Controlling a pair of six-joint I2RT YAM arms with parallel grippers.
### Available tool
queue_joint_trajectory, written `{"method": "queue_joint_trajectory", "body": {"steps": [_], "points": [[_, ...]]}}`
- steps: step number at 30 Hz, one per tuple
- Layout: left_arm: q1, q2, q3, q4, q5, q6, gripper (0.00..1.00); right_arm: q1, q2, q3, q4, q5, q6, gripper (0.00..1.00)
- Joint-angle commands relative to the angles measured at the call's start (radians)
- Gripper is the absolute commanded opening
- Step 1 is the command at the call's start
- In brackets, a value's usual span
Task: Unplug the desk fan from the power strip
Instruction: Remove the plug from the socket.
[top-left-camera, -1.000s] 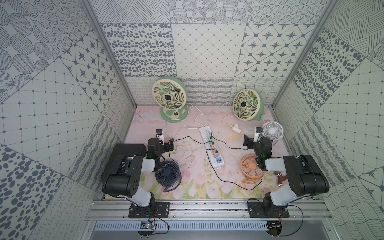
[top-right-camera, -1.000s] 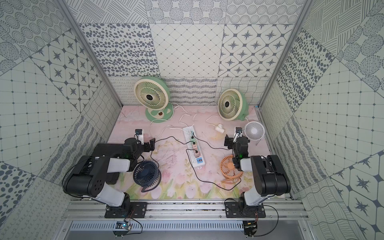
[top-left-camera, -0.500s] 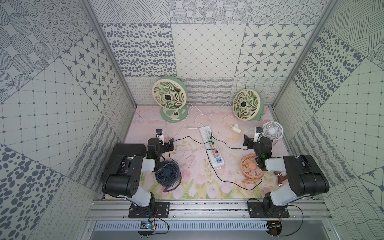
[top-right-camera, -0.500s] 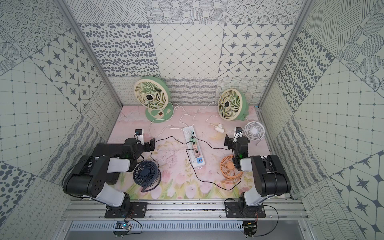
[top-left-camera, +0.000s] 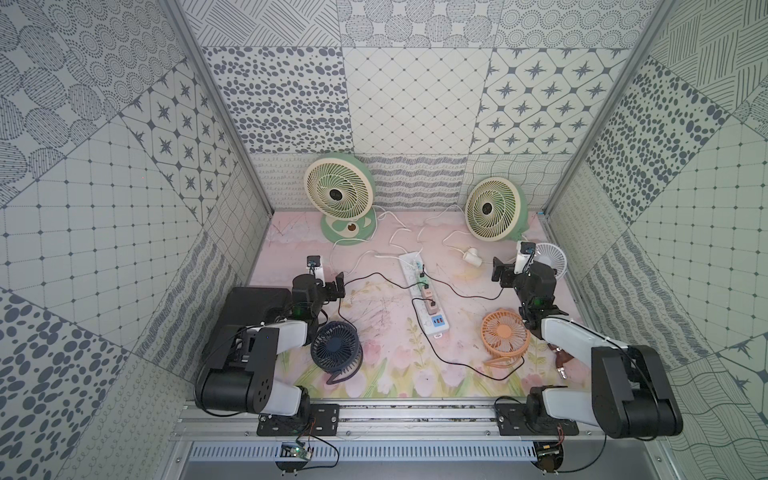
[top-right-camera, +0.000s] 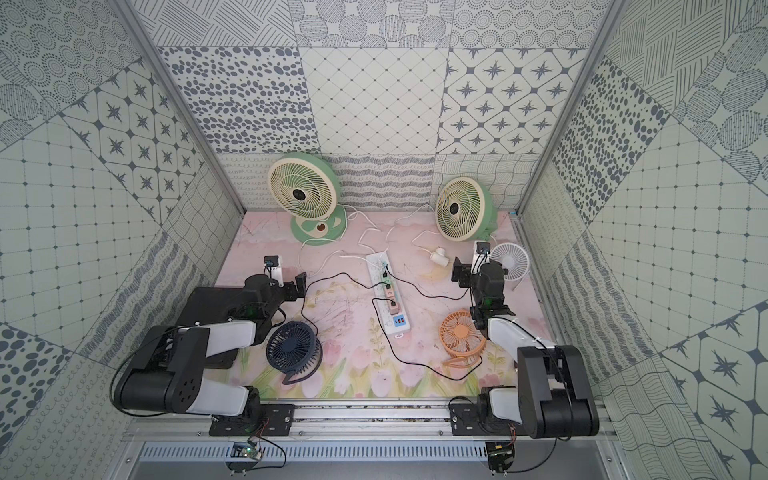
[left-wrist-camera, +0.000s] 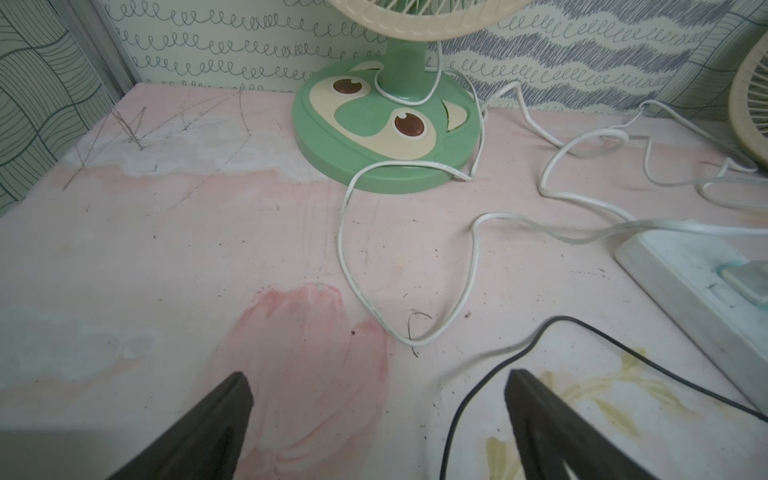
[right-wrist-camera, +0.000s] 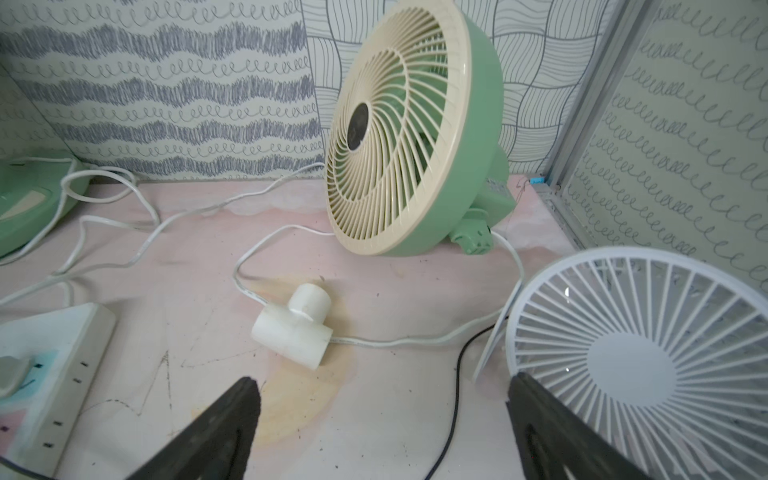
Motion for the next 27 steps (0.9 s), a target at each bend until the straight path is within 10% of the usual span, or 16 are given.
{"method": "queue_joint_trajectory", "body": {"steps": [1, 12, 27], "points": [[-0.006, -0.09, 0.025, -0.133, -0.074, -0.053, 0.99, 0.027, -0.073, 0.085, -0.185, -0.084, -0.01, 0.97], [-0.089, -0.264, 0.202, -0.538, -0.026, -0.284, 0.99, 0.343, -0.172, 0.21, -0.507, -0.018, -0.047, 0.97], [-0.273, -0.419, 0.207, -0.711, 0.256, -0.764, 0.99, 0.529, -0.059, 0.379, -0.903, -0.073, 0.348, 0.97]]}}
